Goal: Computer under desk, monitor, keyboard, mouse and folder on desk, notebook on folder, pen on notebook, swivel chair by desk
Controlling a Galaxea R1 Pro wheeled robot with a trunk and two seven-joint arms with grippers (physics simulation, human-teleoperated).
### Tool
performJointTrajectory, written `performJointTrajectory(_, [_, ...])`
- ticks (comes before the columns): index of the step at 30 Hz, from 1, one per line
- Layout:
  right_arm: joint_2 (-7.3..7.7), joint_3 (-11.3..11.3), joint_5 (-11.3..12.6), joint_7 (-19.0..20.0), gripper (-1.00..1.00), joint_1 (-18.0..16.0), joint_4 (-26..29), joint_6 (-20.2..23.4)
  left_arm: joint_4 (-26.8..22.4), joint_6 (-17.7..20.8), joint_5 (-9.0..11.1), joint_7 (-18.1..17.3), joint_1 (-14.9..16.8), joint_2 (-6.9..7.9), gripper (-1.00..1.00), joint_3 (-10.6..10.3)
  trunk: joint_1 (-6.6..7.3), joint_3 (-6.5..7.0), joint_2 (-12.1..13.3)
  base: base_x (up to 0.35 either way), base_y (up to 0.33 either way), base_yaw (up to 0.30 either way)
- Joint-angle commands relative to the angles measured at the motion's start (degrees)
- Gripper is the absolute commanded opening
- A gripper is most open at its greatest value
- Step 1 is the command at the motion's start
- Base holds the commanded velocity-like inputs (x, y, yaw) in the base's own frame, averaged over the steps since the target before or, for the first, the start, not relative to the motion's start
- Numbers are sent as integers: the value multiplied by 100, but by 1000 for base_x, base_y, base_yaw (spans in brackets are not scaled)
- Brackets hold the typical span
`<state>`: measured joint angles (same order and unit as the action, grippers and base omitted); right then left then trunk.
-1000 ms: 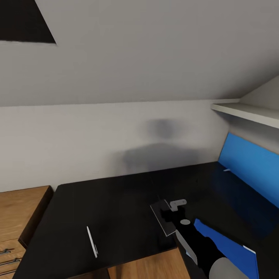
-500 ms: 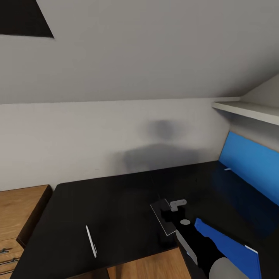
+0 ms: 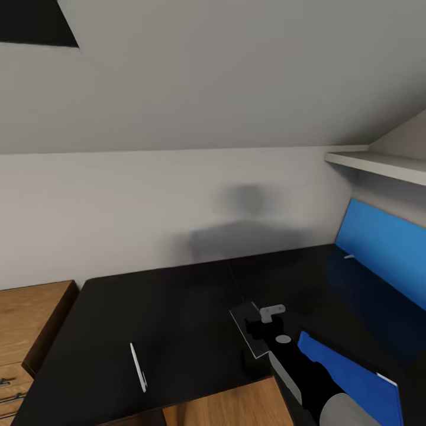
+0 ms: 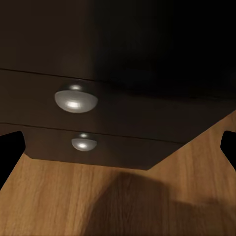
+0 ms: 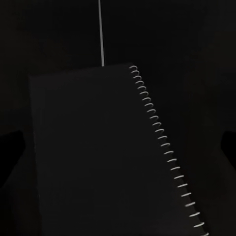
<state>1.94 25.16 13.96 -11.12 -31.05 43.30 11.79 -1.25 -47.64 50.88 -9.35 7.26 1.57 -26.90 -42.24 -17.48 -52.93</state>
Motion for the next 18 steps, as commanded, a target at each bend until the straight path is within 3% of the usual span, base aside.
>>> performJointTrajectory(1, [11, 40, 54, -57, 100, -6, 12, 25, 2, -9, 62, -50, 3, 1, 100, -17, -23, -26, -47, 0, 0, 0])
performJointTrajectory(18, [32, -19, 54, 27, 100, -6, 18, 27, 2, -6, 62, -50, 3, 1, 100, -17, -397, -331, -729, 0, 0, 0])
